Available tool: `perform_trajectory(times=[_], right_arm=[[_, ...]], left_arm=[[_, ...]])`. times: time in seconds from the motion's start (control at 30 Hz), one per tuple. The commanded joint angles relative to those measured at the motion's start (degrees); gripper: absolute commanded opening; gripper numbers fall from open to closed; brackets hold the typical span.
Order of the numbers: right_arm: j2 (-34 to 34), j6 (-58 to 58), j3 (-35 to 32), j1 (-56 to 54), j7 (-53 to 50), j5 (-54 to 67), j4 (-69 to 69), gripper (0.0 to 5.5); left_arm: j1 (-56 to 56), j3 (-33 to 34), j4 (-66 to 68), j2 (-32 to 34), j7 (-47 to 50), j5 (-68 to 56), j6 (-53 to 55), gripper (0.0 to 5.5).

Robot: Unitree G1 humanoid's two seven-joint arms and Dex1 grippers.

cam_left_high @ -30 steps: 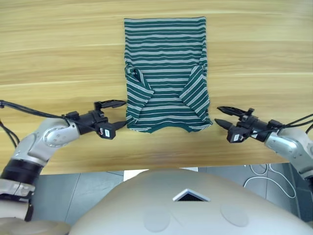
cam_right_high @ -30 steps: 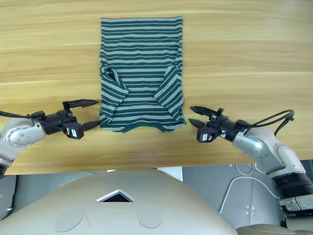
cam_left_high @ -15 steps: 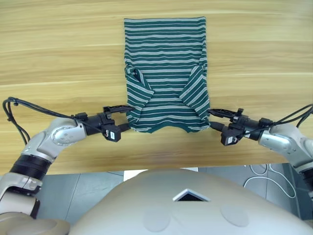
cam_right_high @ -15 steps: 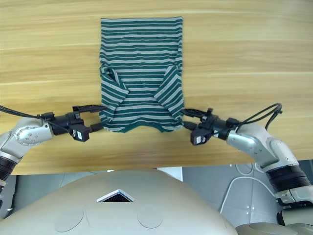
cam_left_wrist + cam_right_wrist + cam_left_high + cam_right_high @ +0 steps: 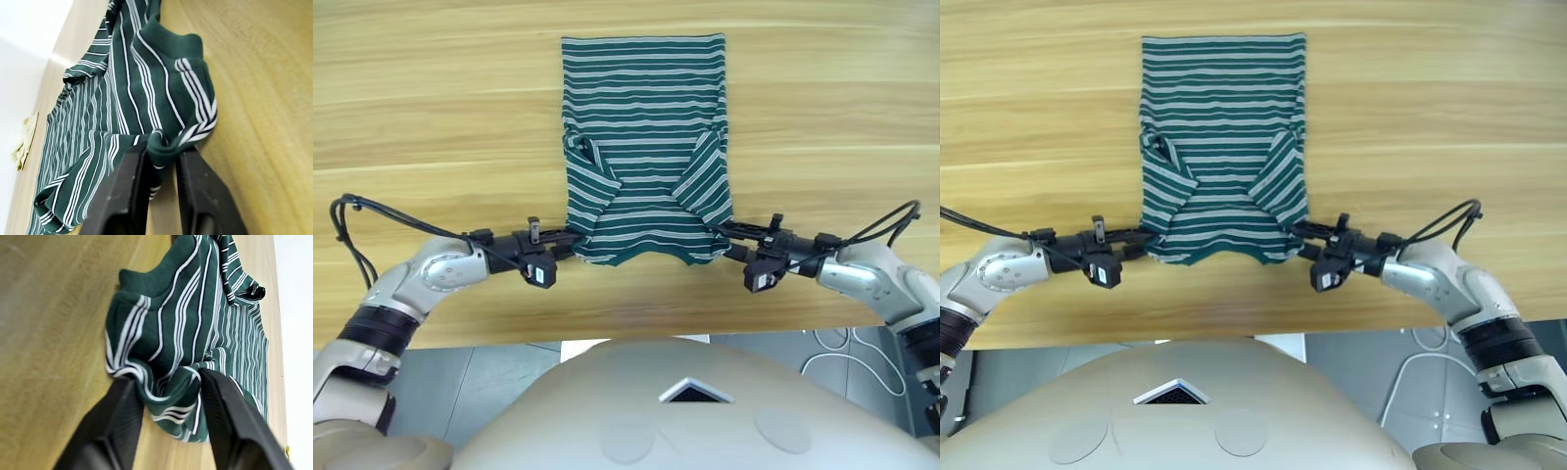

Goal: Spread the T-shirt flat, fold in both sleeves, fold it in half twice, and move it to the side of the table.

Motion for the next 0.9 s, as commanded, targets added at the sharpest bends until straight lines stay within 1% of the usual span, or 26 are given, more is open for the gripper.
perform_trajectory(times=[0.03,0.07,0.1,0.23,0.37,0.5,0.6,0.67,0.73,0.83,0.9], right_arm=[[-0.27,-0.03,1.41,1.21,1.72,-3.0,1.84,1.04],[-0.22,0.03,1.14,1.41,1.43,-2.94,1.78,0.97],[-0.19,0.16,0.81,1.6,1.11,-2.92,1.69,0.71],[-0.16,0.36,-0.54,2.1,-0.08,-2.22,1.73,0.05],[0.39,-1.17,-1.11,2.63,-1.12,-0.23,1.13,0.02],[0.14,-1.39,-2.88,5.45,-0.68,6.16,-2.47,0.02],[-2.84,-0.73,-3.64,14.55,1.37,13.93,-6.59,0.02],[-4.36,0.38,-6.03,19.55,1.95,17.99,-11.05,0.02],[-4.4,2.02,-8.26,22.4,2.18,20.07,-14.6,0.02],[-3.0,3.67,-9.81,21.88,2.64,19.7,-15.61,0.02],[-1.25,4.57,-11.18,18.53,1.99,19.43,-15.58,0.02]], left_arm=[[2.3,-2.16,3.55,0.13,-2.85,4.79,2.63,0.41],[2.23,-2.05,3.72,0.19,-2.81,4.68,2.6,0.37],[2.16,-1.96,3.91,0.24,-2.75,4.6,2.57,0.23],[2.13,-1.51,4.92,0.14,-2.25,4.1,2.38,0.0],[3.64,-0.76,3.46,0.2,-1.3,2.75,1.24,0.0],[8.28,1.07,-2.41,1.63,-1.03,-1.49,-0.01,0.0],[18.38,4.37,-7.84,2.76,2.19,-2.05,1.07,0.0],[24.34,6.52,-13.23,3.03,3.58,-3.03,1.91,0.0],[27.32,8.34,-17.67,2.35,4.34,-4.59,2.99,0.0],[25.3,12.46,-18.66,-1.58,7.8,-5.1,4.62,0.0],[21.22,15.48,-18.06,-4.85,10.6,-4.99,5.93,0.0]])
